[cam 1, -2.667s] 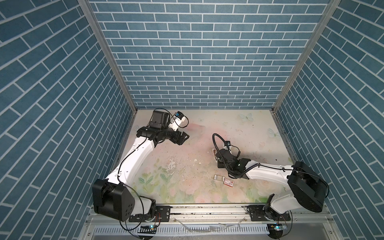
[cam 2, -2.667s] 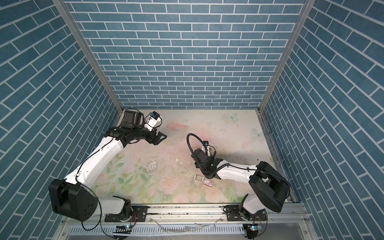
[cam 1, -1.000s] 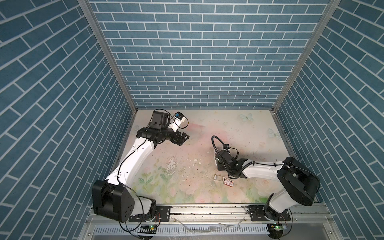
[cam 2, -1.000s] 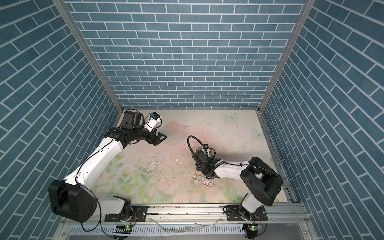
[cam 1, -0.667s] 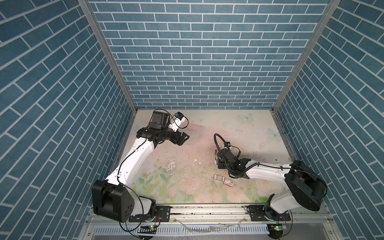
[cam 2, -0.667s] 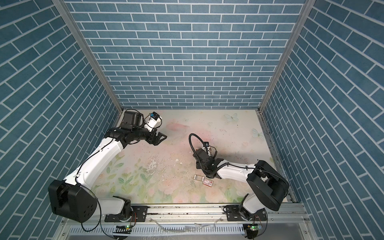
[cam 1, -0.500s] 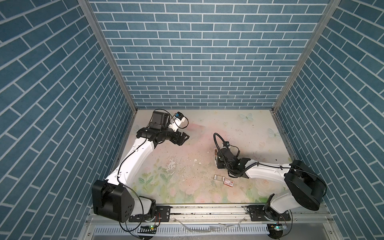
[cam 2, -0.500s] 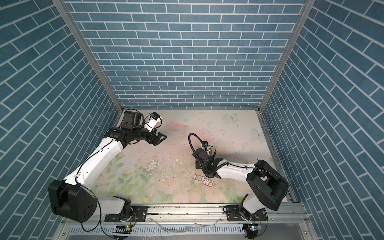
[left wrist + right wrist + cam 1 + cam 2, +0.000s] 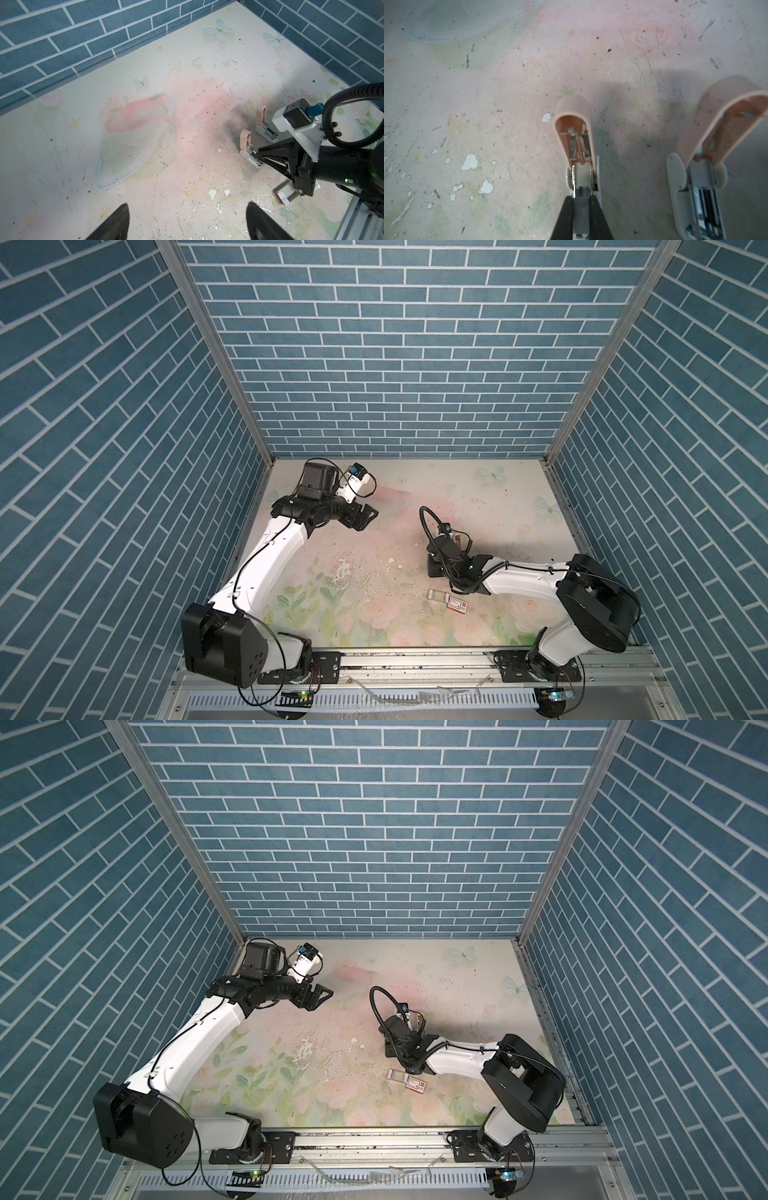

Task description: Load the staples into the stapler

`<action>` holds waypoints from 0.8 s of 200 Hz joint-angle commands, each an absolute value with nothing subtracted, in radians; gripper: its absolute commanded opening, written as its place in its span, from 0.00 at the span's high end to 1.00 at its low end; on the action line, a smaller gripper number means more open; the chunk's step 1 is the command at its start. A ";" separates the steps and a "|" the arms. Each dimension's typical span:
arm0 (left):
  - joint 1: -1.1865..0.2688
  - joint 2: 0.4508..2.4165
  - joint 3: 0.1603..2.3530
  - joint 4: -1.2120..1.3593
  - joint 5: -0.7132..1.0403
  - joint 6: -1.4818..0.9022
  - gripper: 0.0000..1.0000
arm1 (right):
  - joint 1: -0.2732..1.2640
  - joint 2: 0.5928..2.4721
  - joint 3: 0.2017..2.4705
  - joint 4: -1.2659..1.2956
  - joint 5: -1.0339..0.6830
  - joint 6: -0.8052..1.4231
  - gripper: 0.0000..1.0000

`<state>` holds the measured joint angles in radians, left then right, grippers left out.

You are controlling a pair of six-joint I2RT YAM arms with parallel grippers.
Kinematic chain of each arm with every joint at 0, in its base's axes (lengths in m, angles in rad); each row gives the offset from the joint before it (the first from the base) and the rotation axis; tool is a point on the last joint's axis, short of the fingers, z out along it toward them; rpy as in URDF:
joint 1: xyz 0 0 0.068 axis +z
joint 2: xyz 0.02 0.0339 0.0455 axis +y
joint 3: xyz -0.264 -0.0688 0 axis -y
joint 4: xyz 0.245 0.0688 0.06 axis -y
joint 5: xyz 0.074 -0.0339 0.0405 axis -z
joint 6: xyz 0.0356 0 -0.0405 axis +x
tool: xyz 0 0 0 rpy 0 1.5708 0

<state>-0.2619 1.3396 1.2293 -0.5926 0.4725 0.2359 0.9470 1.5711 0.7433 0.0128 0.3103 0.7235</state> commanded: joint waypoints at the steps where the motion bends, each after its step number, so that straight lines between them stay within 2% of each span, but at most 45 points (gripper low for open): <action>1: -0.258 1.319 1.217 -0.594 0.472 0.237 0.11 | 0.953 1.582 0.758 0.013 0.319 0.698 0.87; 160: -0.258 1.321 1.214 -0.590 0.470 0.238 0.11 | 0.956 1.606 0.763 -0.001 0.336 0.699 0.87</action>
